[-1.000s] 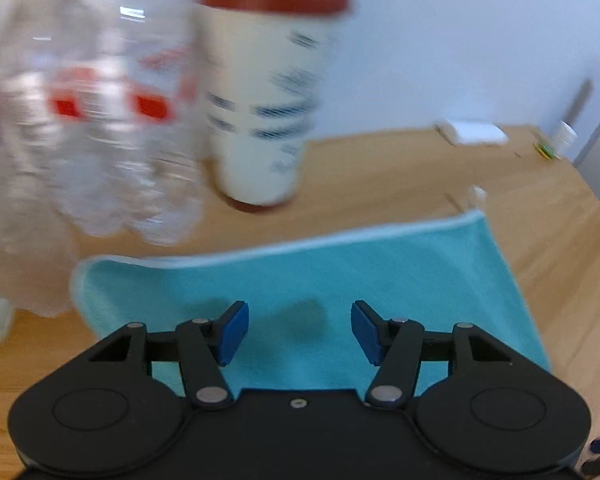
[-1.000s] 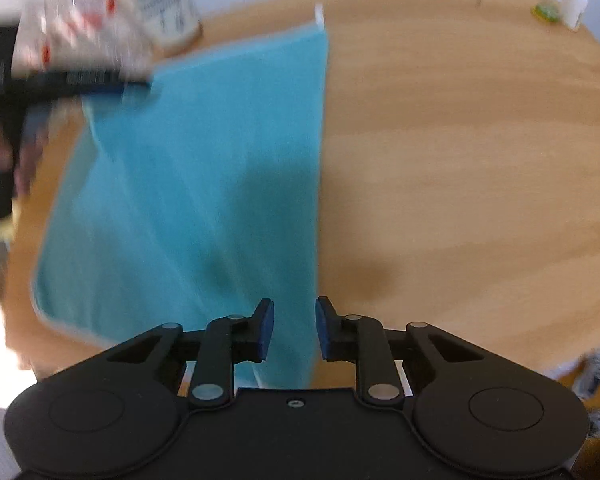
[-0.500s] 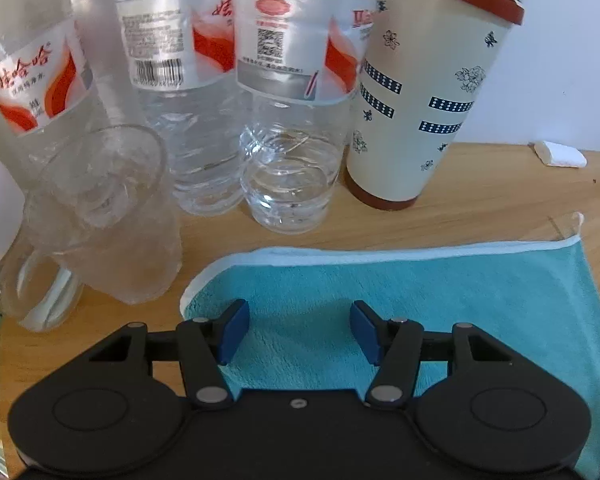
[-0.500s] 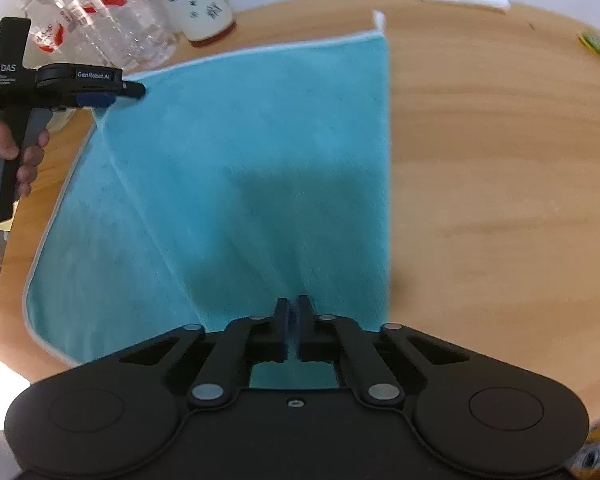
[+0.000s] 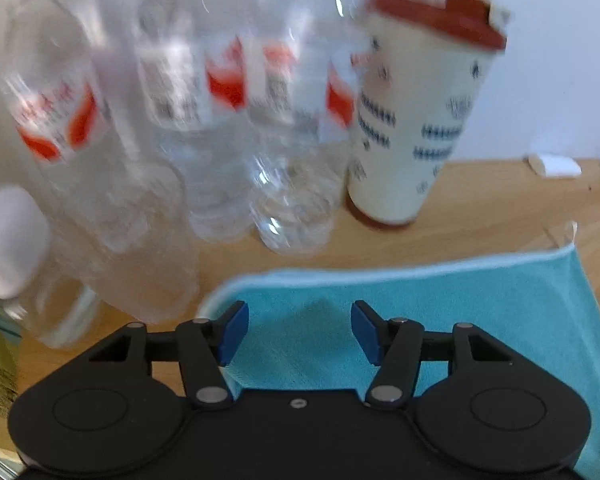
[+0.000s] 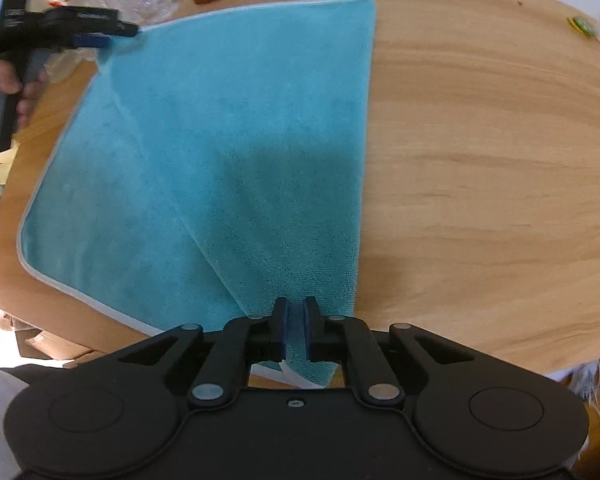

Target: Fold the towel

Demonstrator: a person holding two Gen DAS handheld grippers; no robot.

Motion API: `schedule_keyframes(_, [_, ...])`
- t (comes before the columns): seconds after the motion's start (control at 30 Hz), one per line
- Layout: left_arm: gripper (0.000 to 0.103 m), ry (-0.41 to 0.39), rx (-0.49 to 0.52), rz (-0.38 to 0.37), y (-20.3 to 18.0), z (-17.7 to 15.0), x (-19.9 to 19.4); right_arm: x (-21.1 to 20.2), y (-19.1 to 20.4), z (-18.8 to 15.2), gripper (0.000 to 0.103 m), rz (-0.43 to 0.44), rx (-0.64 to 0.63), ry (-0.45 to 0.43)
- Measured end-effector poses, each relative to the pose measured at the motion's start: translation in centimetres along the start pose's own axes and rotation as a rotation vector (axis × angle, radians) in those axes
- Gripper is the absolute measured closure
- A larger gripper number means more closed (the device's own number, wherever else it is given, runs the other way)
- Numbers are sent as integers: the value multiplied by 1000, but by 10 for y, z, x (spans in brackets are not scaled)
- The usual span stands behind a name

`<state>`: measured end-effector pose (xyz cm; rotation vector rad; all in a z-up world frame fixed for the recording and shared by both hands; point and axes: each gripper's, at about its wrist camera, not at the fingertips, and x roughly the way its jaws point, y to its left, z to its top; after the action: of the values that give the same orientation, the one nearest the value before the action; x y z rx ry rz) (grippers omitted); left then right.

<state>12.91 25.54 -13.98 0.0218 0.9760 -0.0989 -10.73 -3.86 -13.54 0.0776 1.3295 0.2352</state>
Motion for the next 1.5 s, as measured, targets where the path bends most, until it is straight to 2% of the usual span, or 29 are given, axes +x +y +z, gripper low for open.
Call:
schedule_keyframes(0.07, [45,-2,12,16,-2,-1,7,1,0,-1,101,-45,-56,15])
schedule_keyframes(0.13, [45,-6,26,14,-2,-2,8,-1,-2,-1,103,-29,-78,15])
schedule_keyframes(0.3, [44,-2,63,8,-4,-3,11,-3,-3,-2,103,-40,-134,21])
schedule_keyframes(0.37, [37,-2,83,14,-4,-3,12,-4,-1,-3,103,-57,-164,24])
schedule_keyframes(0.5, [36,17,59,9,-1,2,17,-6,-8,0,103,-92,-191,39])
schedule_keyframes(0.6, [36,18,70,19,-3,-1,15,-3,-8,2,97,-158,-230,38])
schedule_keyframes(0.67, [35,8,68,17,-2,-4,13,0,-8,0,102,-275,-254,47])
schedule_keyframes(0.7, [35,4,68,17,0,-6,12,-1,-14,0,102,-287,-229,41])
schedule_keyframes(0.8, [35,5,59,22,2,-5,9,-17,-36,12,103,-137,-54,34])
schedule_keyframes(0.83, [35,6,54,22,2,-4,7,-25,-31,16,103,-168,-106,-9])
schedule_keyframes(0.87, [35,6,49,20,3,-3,4,-27,-29,20,103,-165,-121,-16])
schedule_keyframes(1.0, [35,7,19,-4,11,1,-14,-39,-10,39,100,-52,-169,-54])
schedule_keyframes(1.1, [35,16,-7,-14,21,-3,-39,-42,14,49,100,8,-252,-81])
schedule_keyframes(1.27, [35,89,-49,-52,41,-37,-84,-25,29,58,97,24,-318,-60])
schedule_keyframes(1.33, [35,128,-74,-62,48,-57,-98,-21,30,60,86,4,-335,-55])
schedule_keyframes(1.37, [35,150,-90,-66,51,-68,-106,-18,31,63,84,-8,-341,-51])
schedule_keyframes(1.5, [35,223,-194,-97,61,-115,-131,-13,18,75,83,-22,-294,-31])
